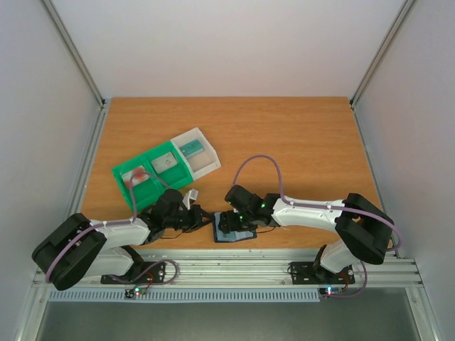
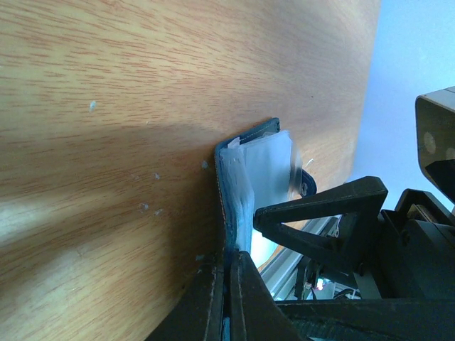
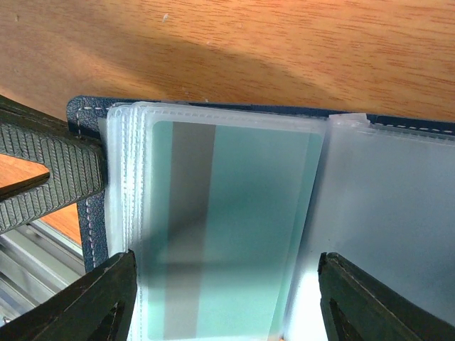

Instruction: Take the credit cards out of the card holder

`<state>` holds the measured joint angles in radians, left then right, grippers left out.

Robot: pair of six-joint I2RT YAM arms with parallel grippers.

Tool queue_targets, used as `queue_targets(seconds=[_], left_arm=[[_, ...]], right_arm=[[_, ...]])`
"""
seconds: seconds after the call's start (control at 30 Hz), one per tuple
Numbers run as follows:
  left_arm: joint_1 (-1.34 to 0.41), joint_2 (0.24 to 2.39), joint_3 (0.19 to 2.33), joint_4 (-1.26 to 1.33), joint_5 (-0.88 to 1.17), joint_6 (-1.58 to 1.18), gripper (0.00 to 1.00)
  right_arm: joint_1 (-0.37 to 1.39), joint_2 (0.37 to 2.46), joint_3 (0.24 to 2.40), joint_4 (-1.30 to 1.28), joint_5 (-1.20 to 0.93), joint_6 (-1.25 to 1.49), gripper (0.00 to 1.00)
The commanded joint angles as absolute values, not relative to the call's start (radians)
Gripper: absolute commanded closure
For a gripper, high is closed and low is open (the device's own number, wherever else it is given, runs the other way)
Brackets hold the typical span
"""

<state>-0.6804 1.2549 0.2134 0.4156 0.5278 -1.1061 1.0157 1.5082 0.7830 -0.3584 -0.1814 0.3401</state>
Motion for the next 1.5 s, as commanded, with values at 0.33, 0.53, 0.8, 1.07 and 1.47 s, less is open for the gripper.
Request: queue_targets(seconds=[0.33,0.53,0.8,1.07,1.47], left_arm=[[-0.683,1.236,0.238,0.44,0.537,-1.083,0.99],[-0.683,1.238,0.238,0.44,0.541,-1.083,0.99],[-0.684,1.239,0.241,0.437,0.543,-1.081,0.99],[-0.683,1.239,0.242,0.429,0.543,-1.077,1.0],[-0.683,1.218,0.287,0.281,0.527,-1.002,1.0]], right_arm=[[1.022,1.521,0.807,-0.355,-0.167,0.327,0.35],[1.022,1.497,0.807,-0.401,-0.109,0.318,0.4],[1.027,1.472,0.813,-0.449,-0.053,0.312,0.46],[1.032,1.445,0.822,-0.507,-0.003,0.308,0.5],[1.032,1.349,0.804,-0.653,0.133,0.316,0.54]])
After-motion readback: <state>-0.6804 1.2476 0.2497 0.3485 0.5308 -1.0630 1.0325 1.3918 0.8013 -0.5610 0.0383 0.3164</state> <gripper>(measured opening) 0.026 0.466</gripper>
